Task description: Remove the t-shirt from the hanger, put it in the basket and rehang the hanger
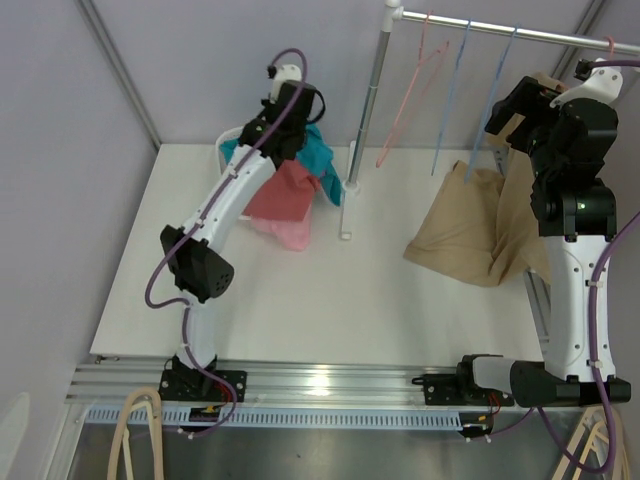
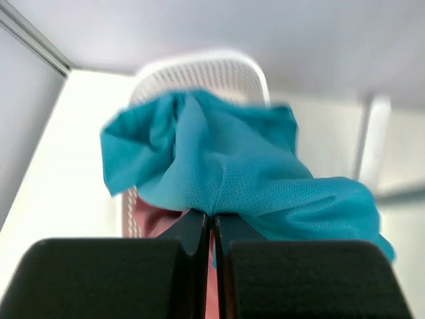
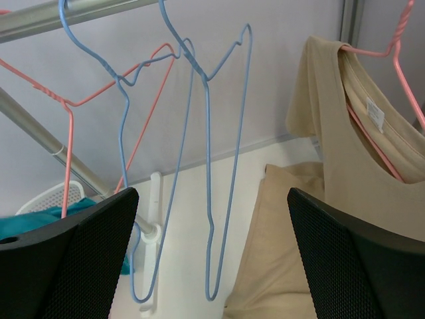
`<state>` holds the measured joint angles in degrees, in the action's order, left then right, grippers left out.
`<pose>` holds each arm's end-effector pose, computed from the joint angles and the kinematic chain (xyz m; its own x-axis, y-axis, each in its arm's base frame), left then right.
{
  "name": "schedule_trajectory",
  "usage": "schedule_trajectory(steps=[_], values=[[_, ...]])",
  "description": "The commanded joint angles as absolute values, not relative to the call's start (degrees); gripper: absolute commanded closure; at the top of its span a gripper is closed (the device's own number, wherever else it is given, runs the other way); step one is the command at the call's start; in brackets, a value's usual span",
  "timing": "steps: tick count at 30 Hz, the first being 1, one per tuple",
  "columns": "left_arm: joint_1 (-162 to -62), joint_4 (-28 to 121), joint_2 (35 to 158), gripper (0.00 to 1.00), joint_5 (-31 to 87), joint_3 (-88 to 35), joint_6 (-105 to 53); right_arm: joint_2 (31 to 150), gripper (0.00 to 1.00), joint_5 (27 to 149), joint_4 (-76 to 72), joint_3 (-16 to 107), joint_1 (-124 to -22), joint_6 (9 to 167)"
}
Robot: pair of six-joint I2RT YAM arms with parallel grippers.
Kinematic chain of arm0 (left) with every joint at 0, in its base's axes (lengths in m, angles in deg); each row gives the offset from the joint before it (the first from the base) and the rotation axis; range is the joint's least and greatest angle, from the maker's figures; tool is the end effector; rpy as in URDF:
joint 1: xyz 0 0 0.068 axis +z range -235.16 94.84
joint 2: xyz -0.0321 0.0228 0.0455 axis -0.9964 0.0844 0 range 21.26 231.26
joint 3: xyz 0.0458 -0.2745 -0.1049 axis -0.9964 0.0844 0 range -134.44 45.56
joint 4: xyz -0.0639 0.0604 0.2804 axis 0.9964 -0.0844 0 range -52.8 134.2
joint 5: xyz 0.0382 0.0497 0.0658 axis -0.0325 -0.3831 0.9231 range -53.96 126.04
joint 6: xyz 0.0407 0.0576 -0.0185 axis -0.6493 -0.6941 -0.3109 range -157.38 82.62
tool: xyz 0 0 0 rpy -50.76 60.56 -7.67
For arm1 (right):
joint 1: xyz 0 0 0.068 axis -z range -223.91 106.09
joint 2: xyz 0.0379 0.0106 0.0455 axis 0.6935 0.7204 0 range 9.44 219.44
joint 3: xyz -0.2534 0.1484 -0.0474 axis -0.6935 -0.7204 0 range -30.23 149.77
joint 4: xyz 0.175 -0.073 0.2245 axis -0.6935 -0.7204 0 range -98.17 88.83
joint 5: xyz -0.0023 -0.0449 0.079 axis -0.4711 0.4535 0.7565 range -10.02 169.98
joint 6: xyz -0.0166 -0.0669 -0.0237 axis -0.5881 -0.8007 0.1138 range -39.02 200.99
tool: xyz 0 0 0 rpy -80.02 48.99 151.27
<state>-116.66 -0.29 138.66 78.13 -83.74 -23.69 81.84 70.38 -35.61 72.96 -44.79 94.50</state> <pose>0.4598 -0.2341 0.4226 -0.4242 0.0539 -0.9040 -0.1997 0.9681 0.1514 0.2754 -0.0060 0.5754 -0.0265 0.2301 -0.9728 0.1618 0.9613 0.2230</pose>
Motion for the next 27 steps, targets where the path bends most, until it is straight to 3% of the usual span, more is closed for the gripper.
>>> schedule_trajectory(steps=[1,7,17,20,23,27], values=[[-110.4,-1.2,143.2,0.99,77.4,-92.5,-26.4,80.5,0.0,71.3,-34.1,73.6,-44.6,95.0],[-102.8,-2.6,149.4,0.99,71.1,-94.1,-23.1,81.4,0.0,68.2,-36.1,77.9,-44.5,93.9],[-102.4,-10.9,160.3,0.99,61.7,-93.9,-22.6,83.6,0.0,61.4,-42.5,86.5,-44.5,92.5],[-102.4,-13.3,161.8,0.82,58.5,-91.8,-22.5,84.8,0.01,57.1,-44.5,88.9,-44.5,90.6],[-102.3,-14.7,162.0,0.85,57.2,-91.2,-22.6,84.4,0.0,52.2,-44.4,89.5,-44.3,88.6],[-102.3,-14.3,160.0,0.7,58.5,-89.2,-23.1,84.4,0.01,46.9,-44.6,89.6,-44.3,83.9]])
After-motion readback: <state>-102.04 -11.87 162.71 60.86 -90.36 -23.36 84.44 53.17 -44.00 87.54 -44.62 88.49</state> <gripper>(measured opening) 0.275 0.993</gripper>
